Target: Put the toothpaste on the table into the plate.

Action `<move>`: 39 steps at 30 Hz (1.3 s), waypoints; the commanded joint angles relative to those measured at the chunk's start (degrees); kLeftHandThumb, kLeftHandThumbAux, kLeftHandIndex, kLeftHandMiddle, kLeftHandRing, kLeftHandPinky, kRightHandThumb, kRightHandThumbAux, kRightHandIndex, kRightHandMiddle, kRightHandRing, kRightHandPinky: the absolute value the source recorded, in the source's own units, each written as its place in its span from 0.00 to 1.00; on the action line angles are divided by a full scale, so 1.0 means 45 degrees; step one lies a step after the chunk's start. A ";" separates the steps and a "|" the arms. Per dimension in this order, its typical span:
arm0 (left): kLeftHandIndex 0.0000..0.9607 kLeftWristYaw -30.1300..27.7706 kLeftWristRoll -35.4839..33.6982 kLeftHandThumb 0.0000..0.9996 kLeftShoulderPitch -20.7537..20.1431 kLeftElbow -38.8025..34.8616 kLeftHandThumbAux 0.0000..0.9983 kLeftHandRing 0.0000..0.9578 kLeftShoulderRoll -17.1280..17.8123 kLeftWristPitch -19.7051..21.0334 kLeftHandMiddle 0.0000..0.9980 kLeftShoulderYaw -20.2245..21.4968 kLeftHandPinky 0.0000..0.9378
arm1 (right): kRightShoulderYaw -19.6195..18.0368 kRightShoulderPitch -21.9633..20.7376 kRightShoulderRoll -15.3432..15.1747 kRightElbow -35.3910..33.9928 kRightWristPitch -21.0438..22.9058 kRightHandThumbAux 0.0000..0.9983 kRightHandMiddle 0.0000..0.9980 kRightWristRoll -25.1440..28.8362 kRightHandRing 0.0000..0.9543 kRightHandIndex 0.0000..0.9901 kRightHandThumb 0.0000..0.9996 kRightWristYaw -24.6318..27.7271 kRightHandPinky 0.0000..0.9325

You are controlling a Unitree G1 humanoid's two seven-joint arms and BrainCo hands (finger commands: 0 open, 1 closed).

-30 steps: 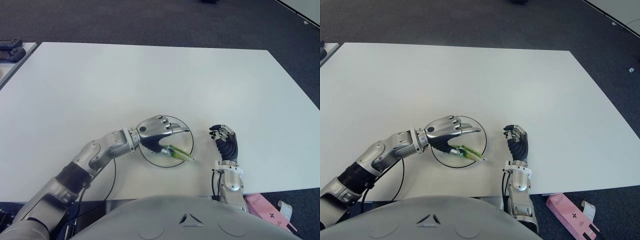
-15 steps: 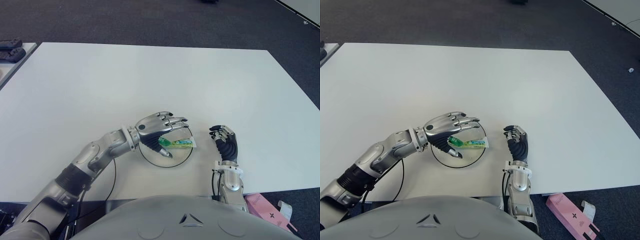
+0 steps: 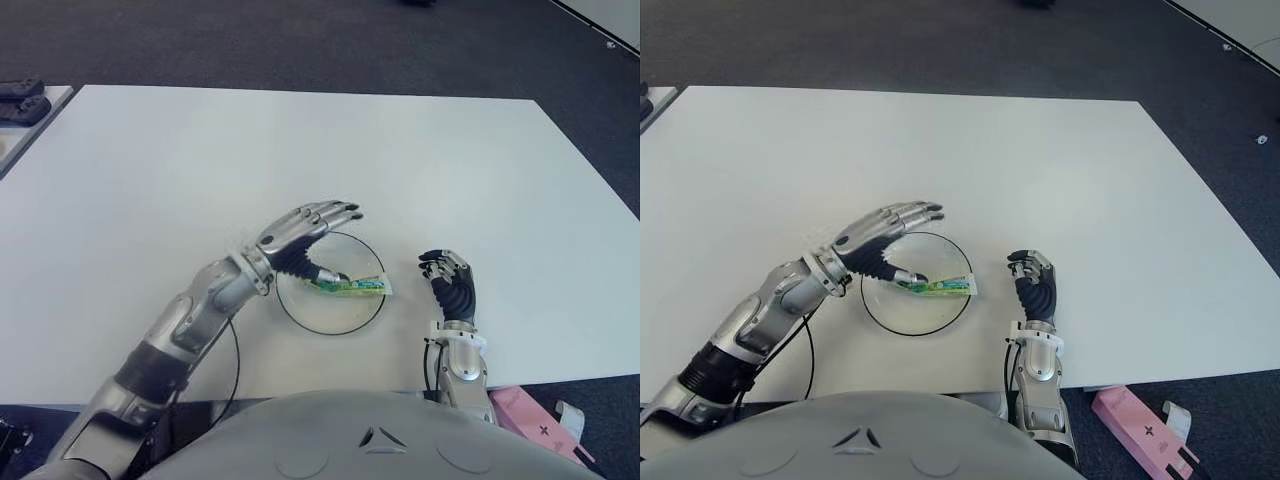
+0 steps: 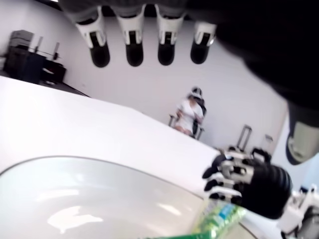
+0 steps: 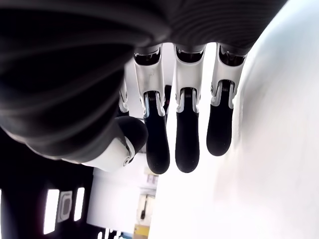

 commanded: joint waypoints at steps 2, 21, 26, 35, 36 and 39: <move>0.00 0.2205 -0.1306 0.09 0.0651 0.0806 0.61 0.01 -0.1889 0.0815 0.01 0.1313 0.10 | 0.0022 -0.0065 0.0053 0.0109 0.0078 0.73 0.47 0.0077 0.48 0.43 0.71 0.0050 0.48; 0.37 0.3832 -0.7086 0.48 0.1471 0.1506 0.83 0.29 -0.5632 0.1666 0.31 0.4865 0.31 | -0.0069 -0.0331 -0.0097 0.0495 -0.0137 0.73 0.47 0.0063 0.50 0.43 0.71 0.0008 0.51; 0.42 0.3880 -0.7579 0.67 0.1860 0.2160 0.75 0.32 -0.5866 0.1464 0.36 0.5302 0.33 | -0.0048 -0.0356 -0.0106 0.0450 -0.0137 0.73 0.47 0.0120 0.51 0.43 0.71 0.0081 0.52; 0.43 0.3426 -0.8062 0.70 0.2172 0.3482 0.73 0.37 -0.5634 0.0711 0.41 0.5732 0.35 | -0.0071 -0.0419 -0.0108 0.0433 -0.0094 0.73 0.47 0.0168 0.50 0.43 0.71 0.0163 0.50; 0.43 0.3368 -0.8196 0.70 0.2154 0.3631 0.73 0.37 -0.5660 0.0695 0.42 0.5778 0.36 | -0.0074 -0.0433 -0.0111 0.0451 -0.0126 0.73 0.47 0.0179 0.50 0.43 0.71 0.0170 0.50; 0.44 0.3232 -0.8600 0.71 0.2112 0.3892 0.73 0.38 -0.5810 0.0742 0.43 0.5894 0.35 | -0.0078 -0.0450 -0.0109 0.0464 -0.0157 0.73 0.47 0.0217 0.50 0.43 0.71 0.0198 0.50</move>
